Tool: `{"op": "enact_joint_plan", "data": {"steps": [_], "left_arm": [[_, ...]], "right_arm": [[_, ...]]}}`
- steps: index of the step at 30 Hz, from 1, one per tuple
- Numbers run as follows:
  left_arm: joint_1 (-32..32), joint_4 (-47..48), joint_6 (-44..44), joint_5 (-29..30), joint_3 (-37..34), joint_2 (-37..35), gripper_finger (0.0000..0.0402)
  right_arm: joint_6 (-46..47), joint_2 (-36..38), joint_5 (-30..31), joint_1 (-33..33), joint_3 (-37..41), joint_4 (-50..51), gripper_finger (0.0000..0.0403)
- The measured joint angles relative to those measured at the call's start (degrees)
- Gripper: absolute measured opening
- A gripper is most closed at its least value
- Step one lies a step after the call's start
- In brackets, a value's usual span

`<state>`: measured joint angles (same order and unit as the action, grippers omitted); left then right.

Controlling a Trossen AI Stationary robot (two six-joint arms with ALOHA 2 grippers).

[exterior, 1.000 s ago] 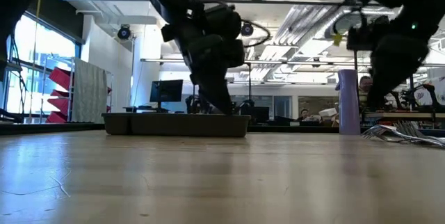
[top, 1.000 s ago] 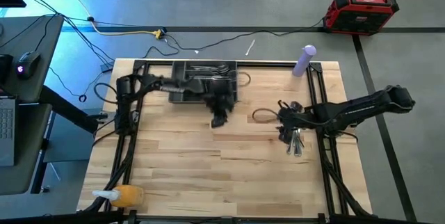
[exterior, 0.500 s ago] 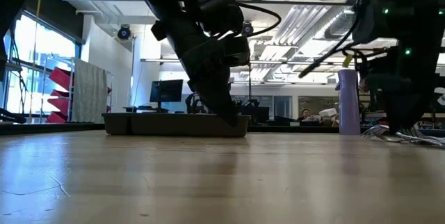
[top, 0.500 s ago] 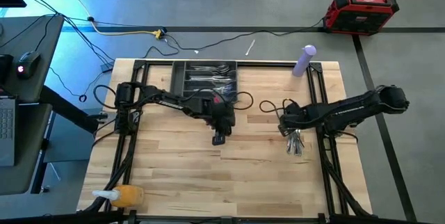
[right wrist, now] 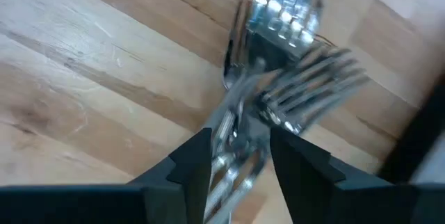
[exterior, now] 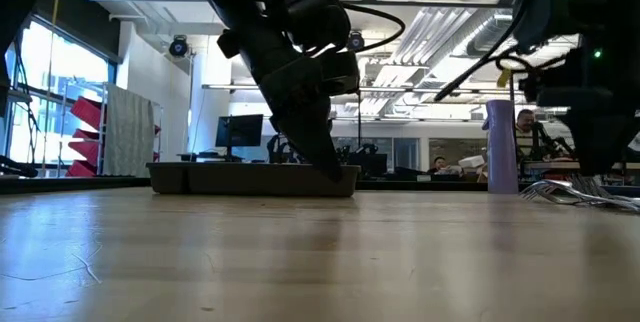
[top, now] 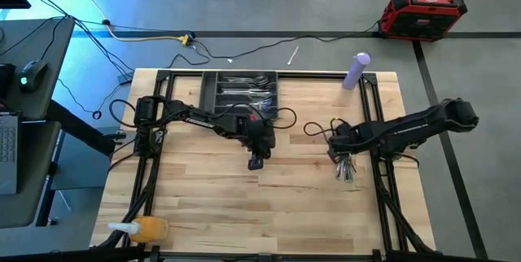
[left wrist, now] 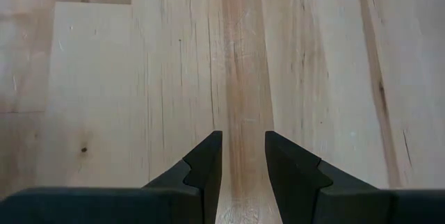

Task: Sort silverware
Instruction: Put the silver fork into the organizing bin

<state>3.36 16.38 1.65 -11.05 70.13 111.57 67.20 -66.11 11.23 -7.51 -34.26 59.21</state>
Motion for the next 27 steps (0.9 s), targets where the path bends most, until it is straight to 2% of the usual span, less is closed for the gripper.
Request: {"op": "enact_joint_plan", "data": {"steps": [7,14,23,27], "left_arm": [[-0.09,0.00,-0.07,0.26,0.00,0.00,0.0089],[-0.09,0.00,-0.07,0.28,0.02,0.02,0.0089],[-0.17,0.07,-0.37,0.37,0.02,0.02,0.0089],[-0.45,0.06,-0.36,0.44,0.02,0.02,0.0089]], "right_arm": [[2.86,-0.33,-0.38,-1.34,-0.48,1.21,0.0153],[4.38,-2.37,-0.42,1.90,0.11,0.15,0.0176],[3.03,-8.19,-4.44,5.78,3.91,-6.45,0.0174],[1.48,-8.20,-4.88,5.16,4.04,-8.62,0.0141]]}}
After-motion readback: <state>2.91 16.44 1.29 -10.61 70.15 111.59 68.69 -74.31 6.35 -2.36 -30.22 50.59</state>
